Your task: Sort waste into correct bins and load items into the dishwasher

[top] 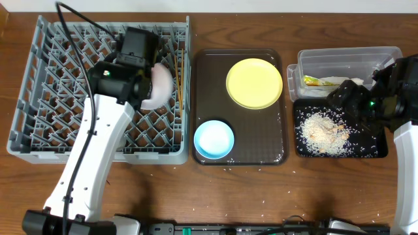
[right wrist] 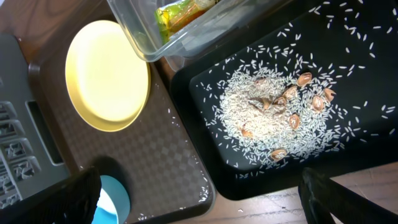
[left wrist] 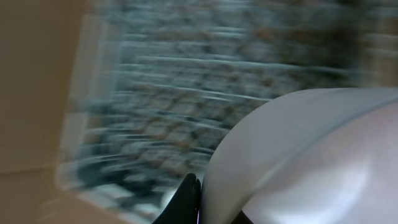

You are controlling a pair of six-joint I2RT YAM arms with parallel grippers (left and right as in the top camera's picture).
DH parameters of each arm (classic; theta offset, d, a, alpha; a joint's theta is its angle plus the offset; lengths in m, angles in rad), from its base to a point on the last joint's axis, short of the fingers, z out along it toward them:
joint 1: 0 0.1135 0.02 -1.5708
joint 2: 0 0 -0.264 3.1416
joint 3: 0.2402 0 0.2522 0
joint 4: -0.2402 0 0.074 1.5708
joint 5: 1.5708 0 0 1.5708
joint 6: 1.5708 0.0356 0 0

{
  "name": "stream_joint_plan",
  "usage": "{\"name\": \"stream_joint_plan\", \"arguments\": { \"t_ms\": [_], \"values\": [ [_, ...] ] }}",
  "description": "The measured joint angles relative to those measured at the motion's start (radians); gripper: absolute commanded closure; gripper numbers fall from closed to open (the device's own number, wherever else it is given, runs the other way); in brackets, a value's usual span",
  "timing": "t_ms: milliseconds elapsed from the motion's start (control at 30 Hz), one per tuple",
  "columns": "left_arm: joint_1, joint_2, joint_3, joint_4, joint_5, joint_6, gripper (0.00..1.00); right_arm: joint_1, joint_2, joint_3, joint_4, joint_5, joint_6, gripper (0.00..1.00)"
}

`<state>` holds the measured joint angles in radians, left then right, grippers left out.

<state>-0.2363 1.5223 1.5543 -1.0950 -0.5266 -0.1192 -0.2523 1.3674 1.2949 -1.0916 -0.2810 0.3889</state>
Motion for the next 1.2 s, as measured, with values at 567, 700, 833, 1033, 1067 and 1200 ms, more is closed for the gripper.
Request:
{"name": "stream_joint_plan", "arguments": {
  "t_ms": [567, 700, 833, 1033, 1067, 1200],
  "values": [
    [-0.060, 0.180, -0.260, 0.003, -0.610, -0.219, 0.93, 0.000, 0.000, 0.000, 0.000, 0.000, 0.000, 0.01],
    [-0.072, 0.212, -0.266, 0.003, -0.640, -0.258, 0.93, 0.000, 0.000, 0.000, 0.000, 0.000, 0.000, 0.01],
    [-0.077, 0.233, -0.282, 0.003, -0.652, -0.314, 0.92, 0.000, 0.000, 0.000, 0.000, 0.000, 0.000, 0.01],
    [-0.182, 0.251, -0.285, 0.003, -0.660, -0.359, 0.93, 0.000, 0.000, 0.000, 0.000, 0.000, 0.000, 0.01],
    [-0.197, 0.257, -0.285, 0.003, -0.663, -0.365, 0.92, 0.000, 0.000, 0.000, 0.000, 0.000, 0.000, 0.01],
    [-0.220, 0.300, -0.285, -0.015, -0.705, -0.395, 0.93, 0.000, 0.000, 0.000, 0.000, 0.000, 0.000, 0.01]
  ]
}}
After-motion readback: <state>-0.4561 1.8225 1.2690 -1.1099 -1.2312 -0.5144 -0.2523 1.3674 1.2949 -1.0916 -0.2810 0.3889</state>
